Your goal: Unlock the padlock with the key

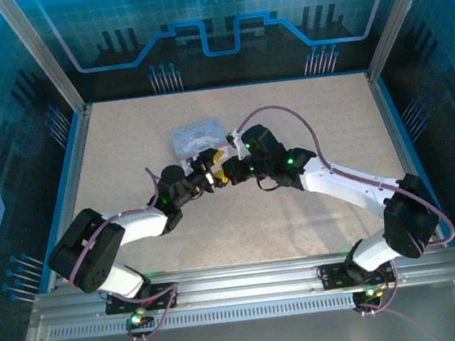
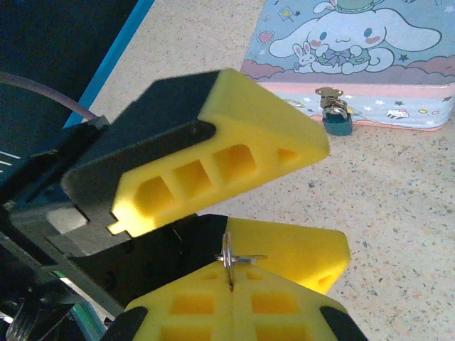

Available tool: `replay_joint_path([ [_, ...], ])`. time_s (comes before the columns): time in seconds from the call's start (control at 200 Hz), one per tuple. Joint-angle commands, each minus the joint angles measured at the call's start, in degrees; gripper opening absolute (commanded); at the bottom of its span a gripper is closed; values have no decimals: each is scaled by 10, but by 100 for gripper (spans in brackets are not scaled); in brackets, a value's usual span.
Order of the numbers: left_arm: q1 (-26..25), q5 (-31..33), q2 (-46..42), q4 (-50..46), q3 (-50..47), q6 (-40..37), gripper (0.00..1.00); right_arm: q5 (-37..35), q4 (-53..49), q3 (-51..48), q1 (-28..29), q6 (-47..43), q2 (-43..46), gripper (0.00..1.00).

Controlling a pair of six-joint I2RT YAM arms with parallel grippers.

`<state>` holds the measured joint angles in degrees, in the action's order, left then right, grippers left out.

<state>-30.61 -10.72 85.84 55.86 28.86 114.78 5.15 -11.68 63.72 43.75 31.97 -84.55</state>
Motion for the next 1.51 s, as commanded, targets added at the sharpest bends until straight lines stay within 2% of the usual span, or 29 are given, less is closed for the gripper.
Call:
replay_joint_path([
  [0.0, -5, 16, -4, 20, -11, 55, 50, 1, 9, 6, 10, 4, 3, 0],
  [0.16, -5, 20, -6, 18, -17, 60, 39, -1, 4, -1, 11, 4, 8, 0],
  [0.41, -5, 18, -2, 22, -16, 63, 33, -2, 3, -6, 11, 6, 11, 0],
  [0.89, -5, 18, 1, 25, -17, 58, 6, -17, -5, -17, 11, 8, 29, 0],
  [1.01, -5, 19, 4, 25, -18, 51, 0, -18, -9, -20, 11, 8, 36, 0],
  [1.091, -4, 19, 7, 25, -15, 37, 0, -10, -4, -25, 8, 11, 44, 0],
  [1.226, -4, 24, 8, 20, -4, -16, 0, 29, 21, -46, -8, 15, 67, 9],
  [1.351, -2, 23, 1, -7, 16, -79, 0, 77, 59, -75, -32, 24, 98, 29],
  [1.396, 1, 21, -3, -20, 24, -124, 0, 105, 82, -90, -45, 36, 110, 34],
  [1.501, 12, 20, -20, -52, 41, -194, 0, 168, 197, -148, -82, 95, 141, 46],
])
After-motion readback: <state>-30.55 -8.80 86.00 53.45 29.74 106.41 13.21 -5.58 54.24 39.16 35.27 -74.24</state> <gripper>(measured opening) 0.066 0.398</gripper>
